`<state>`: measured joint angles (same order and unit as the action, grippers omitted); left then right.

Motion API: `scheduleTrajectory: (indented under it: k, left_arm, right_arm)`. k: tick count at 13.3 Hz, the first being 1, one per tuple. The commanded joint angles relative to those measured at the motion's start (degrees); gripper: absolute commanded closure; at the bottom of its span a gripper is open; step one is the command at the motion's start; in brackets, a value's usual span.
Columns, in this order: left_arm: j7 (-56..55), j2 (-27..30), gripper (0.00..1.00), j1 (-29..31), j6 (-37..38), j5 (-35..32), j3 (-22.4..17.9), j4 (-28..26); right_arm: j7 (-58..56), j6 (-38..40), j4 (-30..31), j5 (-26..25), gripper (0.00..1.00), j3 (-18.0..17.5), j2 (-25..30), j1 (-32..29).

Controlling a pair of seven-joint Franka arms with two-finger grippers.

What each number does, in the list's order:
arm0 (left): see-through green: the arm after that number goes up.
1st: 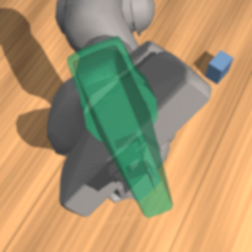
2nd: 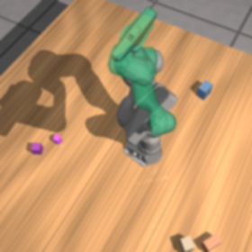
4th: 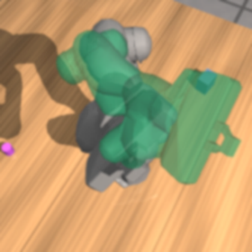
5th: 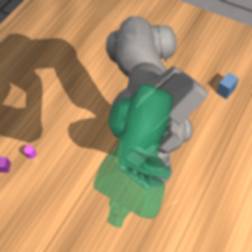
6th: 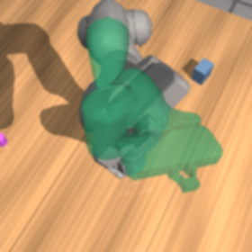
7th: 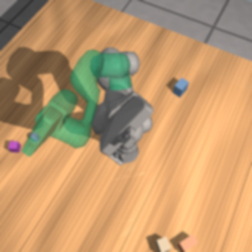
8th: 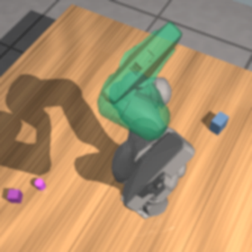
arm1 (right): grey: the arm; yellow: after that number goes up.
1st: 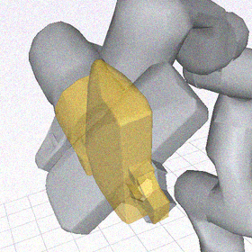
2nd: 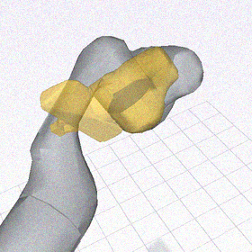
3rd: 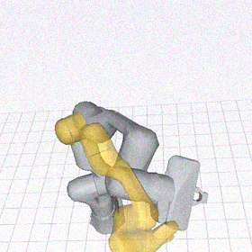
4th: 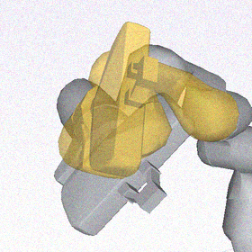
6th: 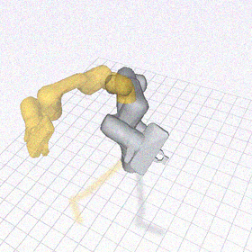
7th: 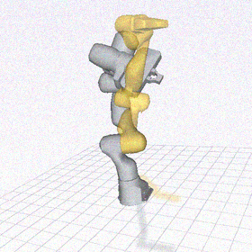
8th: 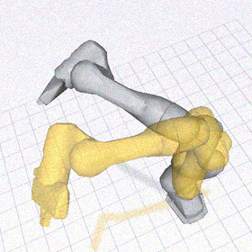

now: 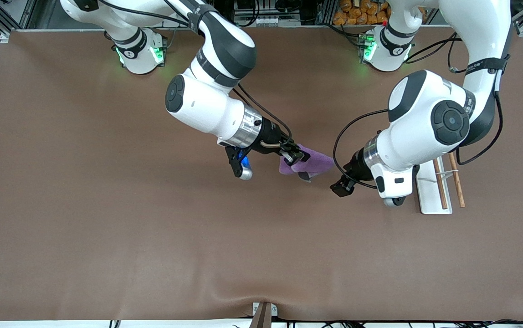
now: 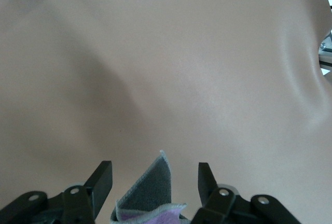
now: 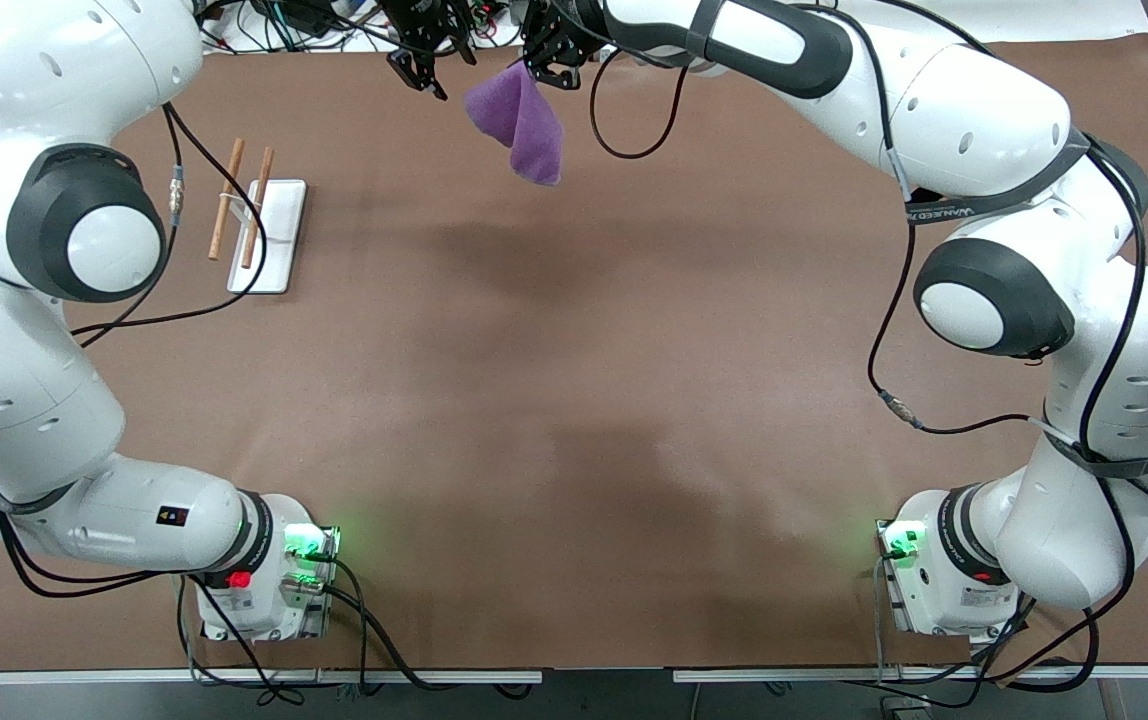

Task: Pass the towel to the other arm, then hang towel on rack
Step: 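Carry the towel toward the left gripper while the left gripper reaches it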

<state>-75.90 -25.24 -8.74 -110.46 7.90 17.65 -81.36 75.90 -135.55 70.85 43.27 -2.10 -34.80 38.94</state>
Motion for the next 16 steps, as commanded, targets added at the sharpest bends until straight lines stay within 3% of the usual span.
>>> scheduleTrajectory:
  k: [1,6,14,16]
  left_arm:
    - [0.9,-0.5,0.29,-0.2,-0.7,1.1,-0.1,0.6]
    - [7.5,-1.7,0.29,-0.1,-5.1,3.3,0.0,1.2]
    - [26.0,-4.5,0.29,2.7,-6.4,20.9,-0.6,1.3]
    - [27.6,-5.8,0.29,3.4,-6.4,22.4,-0.6,1.3]
  right_arm:
    - [1.4,-0.8,-2.4,0.9,1.00,0.6,-1.4,0.7]
    - [1.4,-0.9,-2.6,0.9,1.00,0.7,-1.4,0.7]
    - [1.4,-0.9,-2.6,0.9,1.00,0.6,-1.4,0.7]
    - [1.4,-0.9,-2.6,0.9,1.00,0.6,-1.4,0.7]
